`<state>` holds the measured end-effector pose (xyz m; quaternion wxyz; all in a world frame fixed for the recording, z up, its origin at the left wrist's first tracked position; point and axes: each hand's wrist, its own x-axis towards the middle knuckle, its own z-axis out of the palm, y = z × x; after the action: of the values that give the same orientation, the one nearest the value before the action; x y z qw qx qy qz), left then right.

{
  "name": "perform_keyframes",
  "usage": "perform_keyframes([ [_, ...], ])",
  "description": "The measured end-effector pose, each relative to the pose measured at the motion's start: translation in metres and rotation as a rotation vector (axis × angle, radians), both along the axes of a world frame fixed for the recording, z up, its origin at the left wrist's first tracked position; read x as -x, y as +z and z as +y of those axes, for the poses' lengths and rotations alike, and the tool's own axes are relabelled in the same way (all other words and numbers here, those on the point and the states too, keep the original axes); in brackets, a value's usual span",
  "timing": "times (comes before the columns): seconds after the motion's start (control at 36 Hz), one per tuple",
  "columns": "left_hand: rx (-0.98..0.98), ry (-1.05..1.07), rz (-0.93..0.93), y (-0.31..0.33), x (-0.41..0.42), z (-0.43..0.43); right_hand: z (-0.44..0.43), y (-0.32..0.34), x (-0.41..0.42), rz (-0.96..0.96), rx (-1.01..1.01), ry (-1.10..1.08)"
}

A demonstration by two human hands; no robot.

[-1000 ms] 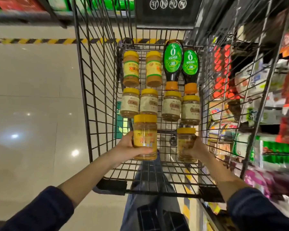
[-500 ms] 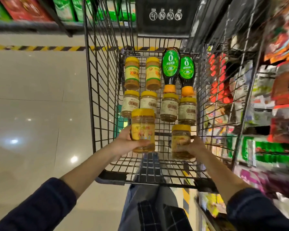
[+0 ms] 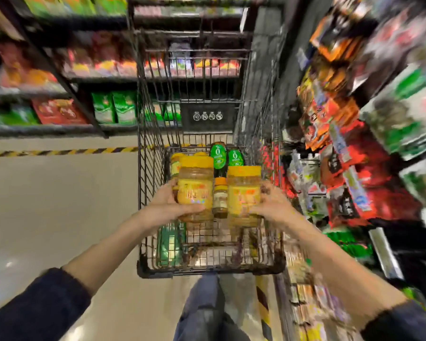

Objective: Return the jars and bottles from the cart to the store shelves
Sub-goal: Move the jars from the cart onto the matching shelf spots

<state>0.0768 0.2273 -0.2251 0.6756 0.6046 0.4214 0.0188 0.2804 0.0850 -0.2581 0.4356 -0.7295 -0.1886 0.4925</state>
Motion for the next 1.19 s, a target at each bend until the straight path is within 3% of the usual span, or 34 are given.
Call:
perform_keyframes([
  [0.28, -0.339, -0.044, -0.238, 0.126, -0.029, -0.007, -0.027, 0.154, -0.019, -0.307, -0.242, -0.117],
  [0.5, -0.472, -0.218, -0.477, 0.2, -0.052, -0.018, -0.081, 0.244, 0.005, -0.469, -0.387, -0.298],
  [0.89, -0.468, -0.733, -0.799, 0.248, -0.061, -0.116, -0.222, 0.297, 0.144, -0.814, -0.282, -0.865],
  [1.19, -0.123, -1.165, -0.95, 0.276, -0.025, -0.295, -0.376, 0.314, 0.297, -0.979, -0.039, -1.349],
])
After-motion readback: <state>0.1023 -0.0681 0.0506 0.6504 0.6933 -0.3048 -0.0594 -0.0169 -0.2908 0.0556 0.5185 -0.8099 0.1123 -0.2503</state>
